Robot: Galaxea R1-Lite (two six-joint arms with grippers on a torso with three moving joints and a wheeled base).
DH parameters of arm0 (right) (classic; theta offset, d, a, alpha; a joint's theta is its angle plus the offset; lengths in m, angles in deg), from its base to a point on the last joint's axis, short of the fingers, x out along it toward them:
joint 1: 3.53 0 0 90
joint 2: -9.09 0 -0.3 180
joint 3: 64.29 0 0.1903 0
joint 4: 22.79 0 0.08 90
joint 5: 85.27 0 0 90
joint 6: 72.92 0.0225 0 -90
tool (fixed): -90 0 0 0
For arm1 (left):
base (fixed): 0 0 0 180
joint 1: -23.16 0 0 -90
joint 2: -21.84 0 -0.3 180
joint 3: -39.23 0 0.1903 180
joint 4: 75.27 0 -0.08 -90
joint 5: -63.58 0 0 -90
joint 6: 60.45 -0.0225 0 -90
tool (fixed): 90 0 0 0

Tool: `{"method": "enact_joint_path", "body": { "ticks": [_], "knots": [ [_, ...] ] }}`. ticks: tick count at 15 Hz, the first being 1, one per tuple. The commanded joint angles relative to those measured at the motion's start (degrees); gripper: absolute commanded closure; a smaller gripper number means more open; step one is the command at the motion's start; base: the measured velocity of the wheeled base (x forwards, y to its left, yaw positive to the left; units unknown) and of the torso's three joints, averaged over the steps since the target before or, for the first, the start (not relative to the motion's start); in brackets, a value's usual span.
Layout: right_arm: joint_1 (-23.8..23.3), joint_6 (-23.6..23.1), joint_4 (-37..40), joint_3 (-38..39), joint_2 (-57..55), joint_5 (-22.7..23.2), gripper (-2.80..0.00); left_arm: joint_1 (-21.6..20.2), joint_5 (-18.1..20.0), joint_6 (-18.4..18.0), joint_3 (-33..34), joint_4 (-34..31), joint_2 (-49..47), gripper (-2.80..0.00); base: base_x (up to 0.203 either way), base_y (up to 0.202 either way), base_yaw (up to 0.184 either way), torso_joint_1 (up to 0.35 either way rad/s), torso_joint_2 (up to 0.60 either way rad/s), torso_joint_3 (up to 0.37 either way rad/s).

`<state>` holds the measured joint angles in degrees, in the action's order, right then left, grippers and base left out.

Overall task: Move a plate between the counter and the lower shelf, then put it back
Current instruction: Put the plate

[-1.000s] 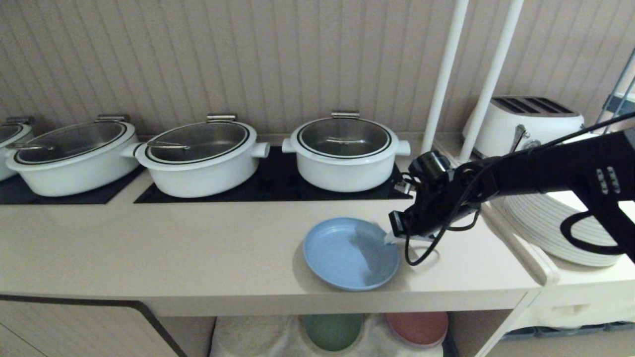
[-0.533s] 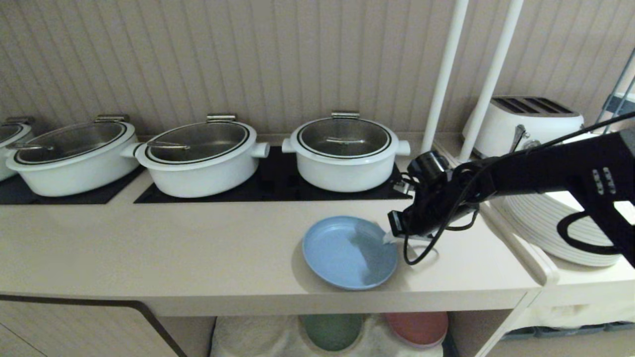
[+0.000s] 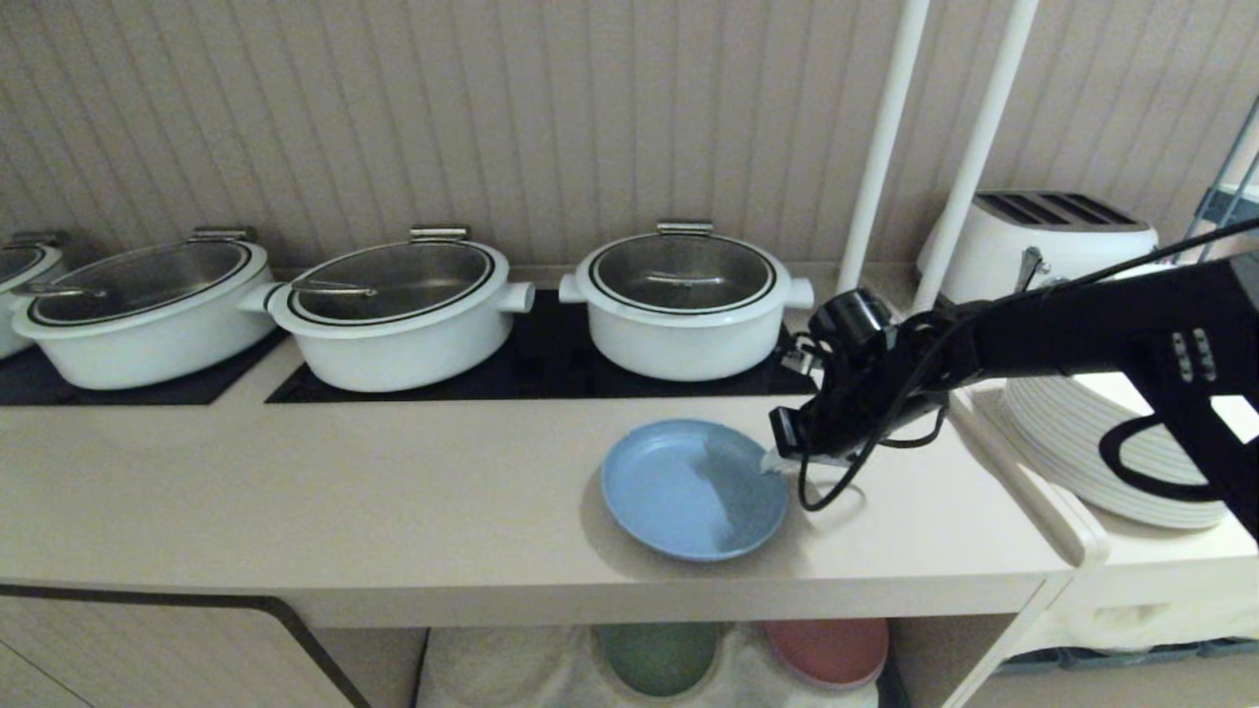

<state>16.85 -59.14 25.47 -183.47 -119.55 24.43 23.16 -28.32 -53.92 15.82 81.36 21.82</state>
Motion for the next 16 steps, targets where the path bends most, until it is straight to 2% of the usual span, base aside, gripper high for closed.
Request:
{"method": "enact_joint_path", "body": {
  "ticks": [1,16],
  "knots": [
    [-0.16,1.51,0.59,-1.92,0.05,0.16,0.00,0.00,-0.03,0.06,-0.03,0.00,0.02,0.00,0.000,0.000,0.000,0.000,0.00,0.000],
    [-1.21,1.51,0.35,-2.31,-1.51,0.16,0.00,0.00,-0.03,0.06,0.05,0.00,0.02,0.00,0.000,0.000,0.000,0.000,0.00,0.000]
  ]
}}
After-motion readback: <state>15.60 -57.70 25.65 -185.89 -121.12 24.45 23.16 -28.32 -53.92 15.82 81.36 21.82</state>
